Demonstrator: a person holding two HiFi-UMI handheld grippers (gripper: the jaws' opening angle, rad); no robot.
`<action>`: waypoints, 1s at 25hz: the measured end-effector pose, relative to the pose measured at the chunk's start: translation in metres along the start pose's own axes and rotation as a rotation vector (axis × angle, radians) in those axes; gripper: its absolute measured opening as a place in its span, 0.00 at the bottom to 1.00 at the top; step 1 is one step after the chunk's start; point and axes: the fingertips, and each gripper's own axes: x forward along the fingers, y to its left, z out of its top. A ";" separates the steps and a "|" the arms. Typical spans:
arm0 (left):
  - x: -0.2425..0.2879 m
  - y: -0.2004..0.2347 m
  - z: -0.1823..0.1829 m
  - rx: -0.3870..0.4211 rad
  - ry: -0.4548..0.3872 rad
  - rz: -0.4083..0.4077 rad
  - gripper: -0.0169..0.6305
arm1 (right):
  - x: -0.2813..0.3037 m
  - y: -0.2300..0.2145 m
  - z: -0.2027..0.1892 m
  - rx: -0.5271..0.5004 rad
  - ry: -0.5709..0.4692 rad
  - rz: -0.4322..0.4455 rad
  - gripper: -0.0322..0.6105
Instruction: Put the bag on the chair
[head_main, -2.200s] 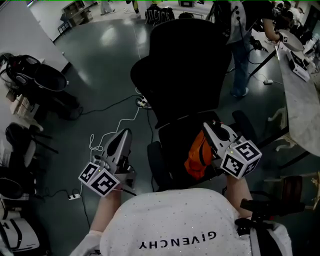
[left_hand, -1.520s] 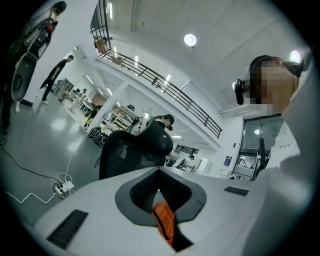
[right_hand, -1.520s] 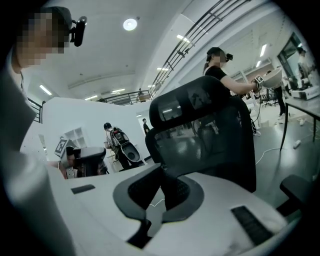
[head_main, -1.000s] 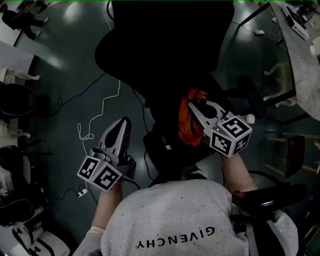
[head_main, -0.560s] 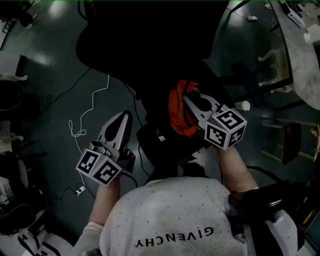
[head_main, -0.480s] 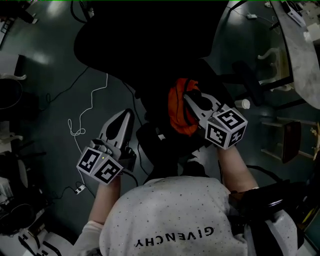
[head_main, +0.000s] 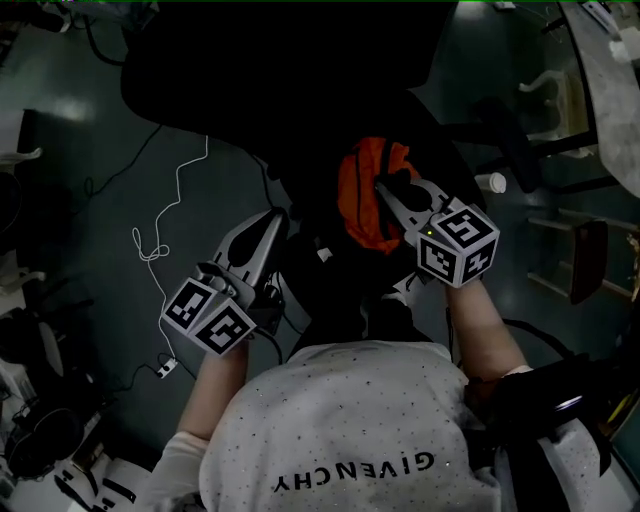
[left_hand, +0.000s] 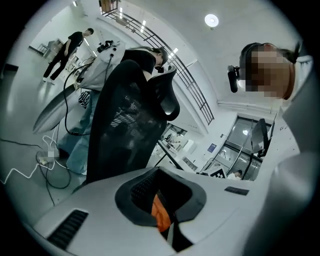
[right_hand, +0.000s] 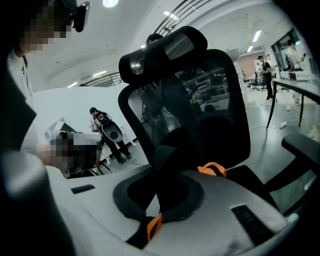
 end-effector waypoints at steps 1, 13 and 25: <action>0.004 0.000 -0.001 -0.003 0.009 -0.010 0.03 | 0.001 -0.003 -0.004 -0.010 0.011 -0.014 0.05; 0.015 -0.008 -0.042 0.132 0.115 -0.032 0.03 | 0.000 -0.022 -0.075 -0.051 0.191 -0.145 0.05; 0.003 -0.055 -0.061 0.034 0.002 0.120 0.03 | -0.028 -0.064 -0.148 -0.009 0.345 -0.125 0.05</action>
